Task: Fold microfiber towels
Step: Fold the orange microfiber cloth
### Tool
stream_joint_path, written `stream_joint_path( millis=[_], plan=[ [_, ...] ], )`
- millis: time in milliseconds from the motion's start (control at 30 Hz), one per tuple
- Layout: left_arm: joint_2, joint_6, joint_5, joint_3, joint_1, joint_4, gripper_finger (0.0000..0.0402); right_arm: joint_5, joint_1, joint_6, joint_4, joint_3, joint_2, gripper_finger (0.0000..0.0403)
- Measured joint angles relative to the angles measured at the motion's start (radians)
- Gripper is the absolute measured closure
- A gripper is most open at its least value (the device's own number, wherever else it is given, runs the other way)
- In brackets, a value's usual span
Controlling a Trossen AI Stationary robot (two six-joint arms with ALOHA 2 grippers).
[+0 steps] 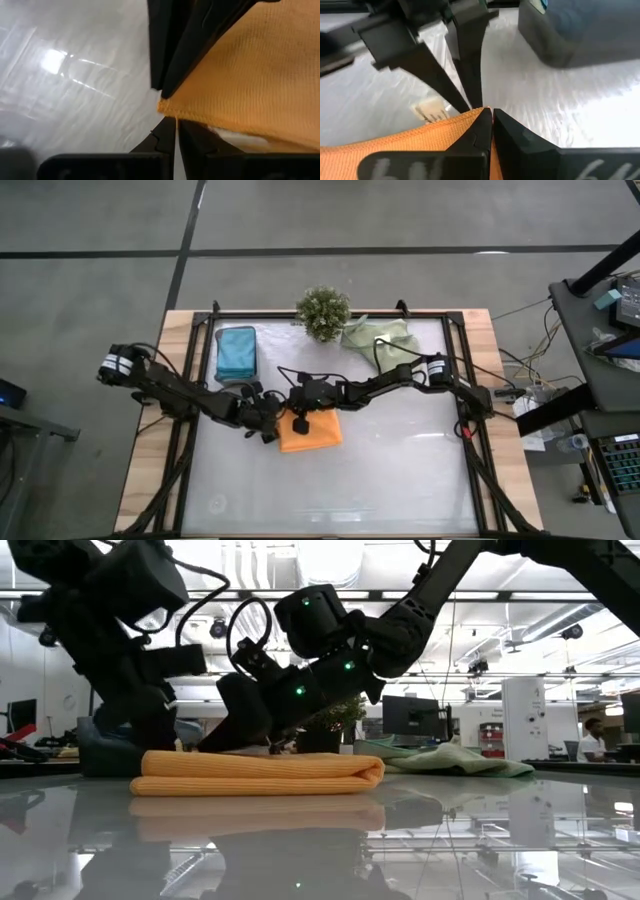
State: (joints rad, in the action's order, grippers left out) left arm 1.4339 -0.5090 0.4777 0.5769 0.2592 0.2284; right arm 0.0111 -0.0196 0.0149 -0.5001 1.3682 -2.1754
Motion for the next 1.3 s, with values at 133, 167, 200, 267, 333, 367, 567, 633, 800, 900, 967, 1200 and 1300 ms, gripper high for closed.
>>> stream_joint_path(
  millis=[133,167,200,267,333,367,567,633,800,900,967,1200,1300],
  plan=[
    [-0.04,0.0,-0.005,0.022,0.0,0.087,0.0395,-0.004,0.001,0.003,-0.001,0.0,0.0,0.0393],
    [-0.052,0.0,-0.008,0.025,0.0,0.109,0.0395,-0.005,0.001,0.005,-0.003,0.0,0.0,0.0391],
    [-0.064,-0.001,-0.014,0.027,0.0,0.122,0.0395,-0.008,0.001,0.012,-0.004,0.0,0.0,0.0387],
    [-0.089,-0.001,-0.039,0.029,0.0,0.141,0.0395,-0.009,0.002,0.013,-0.007,0.0,0.0,0.0376],
    [-0.115,-0.002,-0.069,0.029,0.0,0.138,0.0395,-0.009,0.002,0.015,-0.007,0.001,0.0,0.0362],
    [-0.126,-0.002,-0.082,0.029,0.004,0.136,0.0395,-0.009,0.002,0.018,-0.007,0.001,0.0,0.0353],
    [-0.158,0.041,-0.107,0.024,0.051,-0.006,0.0395,-0.009,0.0,0.008,0.034,0.001,0.018,0.0304],
    [-0.152,0.059,-0.107,0.02,0.071,-0.079,0.0395,-0.01,0.0,-0.01,0.074,0.0,0.048,0.0294],
    [-0.097,0.075,-0.108,0.017,0.109,-0.213,0.0395,-0.003,0.028,-0.036,0.124,-0.069,0.153,0.0287],
    [-0.054,0.074,-0.108,0.016,0.125,-0.258,0.0395,0.022,0.059,-0.034,0.132,-0.156,0.232,0.0296],
    [-0.021,0.074,-0.109,0.016,0.13,-0.303,0.0395,0.026,0.082,-0.028,0.127,-0.217,0.293,0.0304],
    [0.085,0.066,-0.196,0.016,0.142,-0.362,0.0395,0.041,0.184,0.038,0.063,-0.418,0.389,0.0346],
    [0.117,0.038,-0.243,0.015,0.149,-0.361,0.0395,0.041,0.219,0.065,0.019,-0.473,0.387,0.0365]
  ],
)
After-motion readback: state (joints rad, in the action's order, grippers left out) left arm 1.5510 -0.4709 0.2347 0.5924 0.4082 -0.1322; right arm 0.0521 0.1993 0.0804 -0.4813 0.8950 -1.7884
